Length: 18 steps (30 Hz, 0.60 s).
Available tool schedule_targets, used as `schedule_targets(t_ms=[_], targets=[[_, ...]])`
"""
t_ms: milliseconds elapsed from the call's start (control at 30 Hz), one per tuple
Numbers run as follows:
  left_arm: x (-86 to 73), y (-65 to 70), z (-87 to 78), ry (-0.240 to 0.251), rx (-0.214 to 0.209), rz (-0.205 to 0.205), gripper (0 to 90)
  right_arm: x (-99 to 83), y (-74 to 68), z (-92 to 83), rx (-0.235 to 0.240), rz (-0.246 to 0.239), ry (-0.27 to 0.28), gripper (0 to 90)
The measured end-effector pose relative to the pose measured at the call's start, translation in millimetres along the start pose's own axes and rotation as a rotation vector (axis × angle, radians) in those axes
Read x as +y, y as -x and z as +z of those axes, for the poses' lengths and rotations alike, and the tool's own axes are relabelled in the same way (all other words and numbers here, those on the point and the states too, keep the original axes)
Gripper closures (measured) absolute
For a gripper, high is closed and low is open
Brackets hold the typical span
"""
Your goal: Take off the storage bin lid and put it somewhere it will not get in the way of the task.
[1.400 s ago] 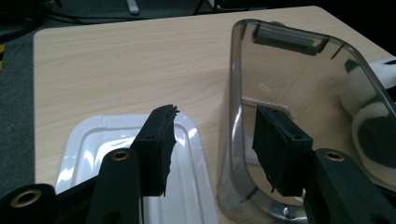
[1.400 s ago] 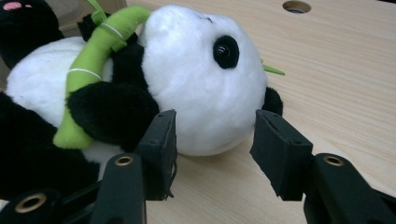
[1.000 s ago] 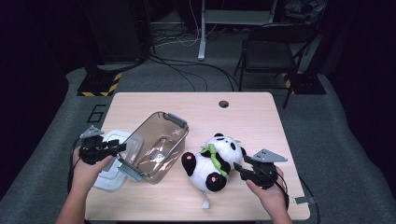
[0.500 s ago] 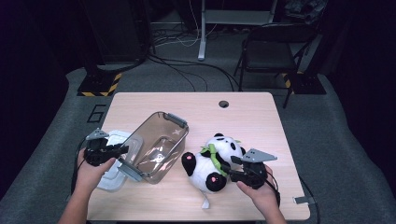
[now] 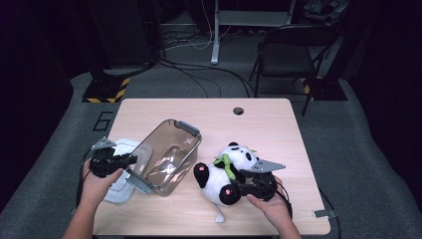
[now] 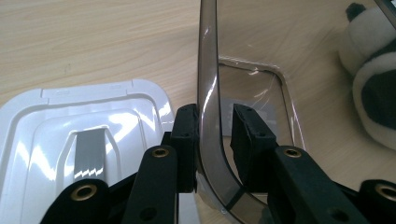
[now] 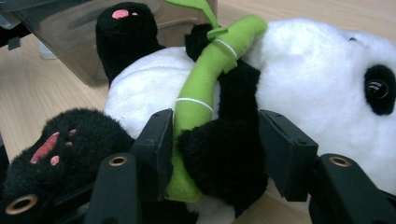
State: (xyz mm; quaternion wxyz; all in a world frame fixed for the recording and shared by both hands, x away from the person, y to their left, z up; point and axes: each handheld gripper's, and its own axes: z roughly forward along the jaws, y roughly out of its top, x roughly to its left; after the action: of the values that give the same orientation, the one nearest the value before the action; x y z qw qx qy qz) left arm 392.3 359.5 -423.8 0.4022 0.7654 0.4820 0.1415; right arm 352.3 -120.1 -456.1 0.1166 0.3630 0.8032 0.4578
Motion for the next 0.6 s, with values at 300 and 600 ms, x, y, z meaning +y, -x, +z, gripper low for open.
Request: schedule_targets(t_ms=[300, 600], targets=[[-0.1, 1.1, 0.5, 0.002, -0.003, -0.001, 71.1, -4.3, -1.5, 9.4, 0.008, -0.02, -0.036, 51.2], [-1.0, 2.5, 2.7, 0.003, -0.001, 0.007, 70.6, -7.3, -8.0, 12.1, -0.03, -0.093, -0.029, 61.5]])
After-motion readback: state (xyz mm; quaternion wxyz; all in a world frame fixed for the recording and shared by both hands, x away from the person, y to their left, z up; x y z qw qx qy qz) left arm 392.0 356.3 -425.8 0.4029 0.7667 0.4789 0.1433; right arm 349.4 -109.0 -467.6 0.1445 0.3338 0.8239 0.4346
